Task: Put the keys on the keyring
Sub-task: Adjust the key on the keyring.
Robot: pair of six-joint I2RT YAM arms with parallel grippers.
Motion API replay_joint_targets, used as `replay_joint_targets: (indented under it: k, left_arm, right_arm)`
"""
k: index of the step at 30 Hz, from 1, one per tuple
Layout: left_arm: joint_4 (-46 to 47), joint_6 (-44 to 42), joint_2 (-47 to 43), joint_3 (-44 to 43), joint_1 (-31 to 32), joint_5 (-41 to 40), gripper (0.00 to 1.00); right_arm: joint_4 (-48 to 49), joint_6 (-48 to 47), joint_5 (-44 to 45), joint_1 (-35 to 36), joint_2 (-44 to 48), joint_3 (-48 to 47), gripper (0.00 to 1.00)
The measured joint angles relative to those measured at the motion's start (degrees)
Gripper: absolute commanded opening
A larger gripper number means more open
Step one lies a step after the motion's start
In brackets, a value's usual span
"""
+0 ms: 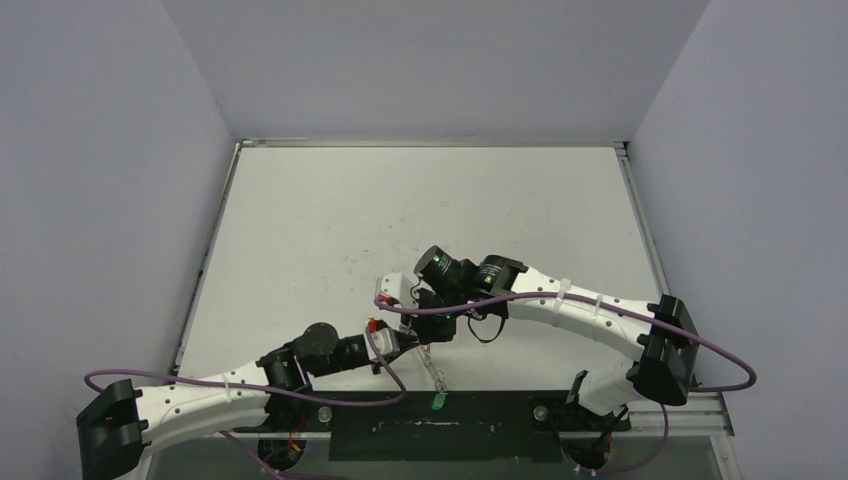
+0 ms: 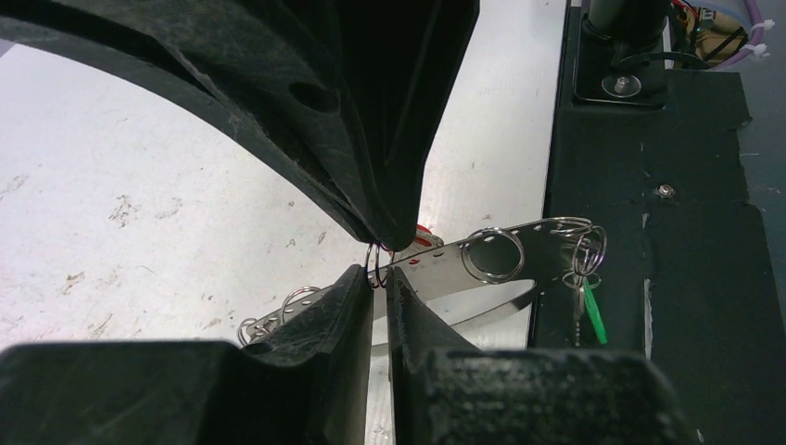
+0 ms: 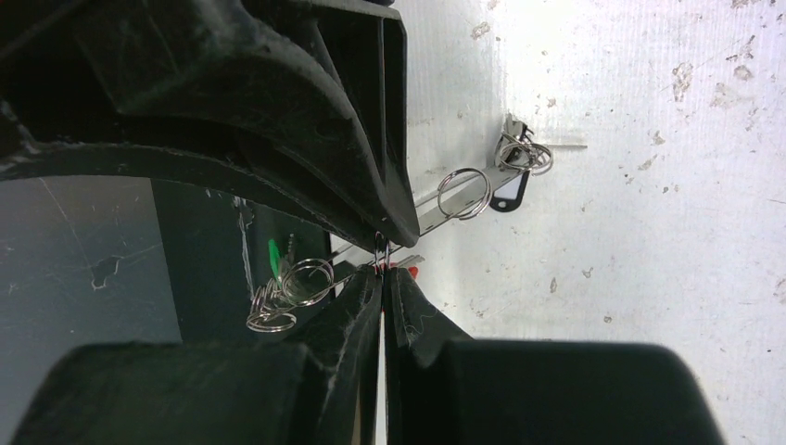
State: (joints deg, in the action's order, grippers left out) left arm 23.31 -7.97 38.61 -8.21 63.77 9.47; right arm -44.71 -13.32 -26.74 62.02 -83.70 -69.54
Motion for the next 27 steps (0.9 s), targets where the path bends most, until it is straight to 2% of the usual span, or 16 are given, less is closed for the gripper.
replay_joint_targets:
  k: [3, 8, 12, 15, 24, 27]
  left_arm:
    - [0.44, 0.02, 0.72, -0.11, 0.00, 0.02, 0.10]
    - [0.63, 0.09, 0.87, -0.11, 0.00, 0.24, 0.16]
    - [0.68, 0.22, 0.83, -0.11, 0.00, 0.44, 0.11]
    - [0.66, 0.26, 0.81, -0.11, 0.00, 0.39, 0.00]
    - [0.42, 0.70, 0.63, -0.09, -0.02, 0.44, 0.00]
    - [-0.07, 1.05, 0.26, -0.07, -0.02, 0.42, 0.14]
  right_arm:
    - [-0.15, 0.09, 0.00, 0.00, 0.00, 0.00, 0.00]
    - [-0.13, 0.09, 0.00, 0.00, 0.00, 0.00, 0.00]
    - [0.26, 0.09, -0.02, 0.00, 0.00, 0.00, 0.00]
    - [0.31, 0.09, -0.09, 0.00, 0.00, 0.00, 0.00]
    - [0.33, 0.02, -0.57, -0.07, 0.00, 0.24, 0.00]
    - [0.79, 0.00, -0.98, -0.11, 0.00, 0.55, 0.00]
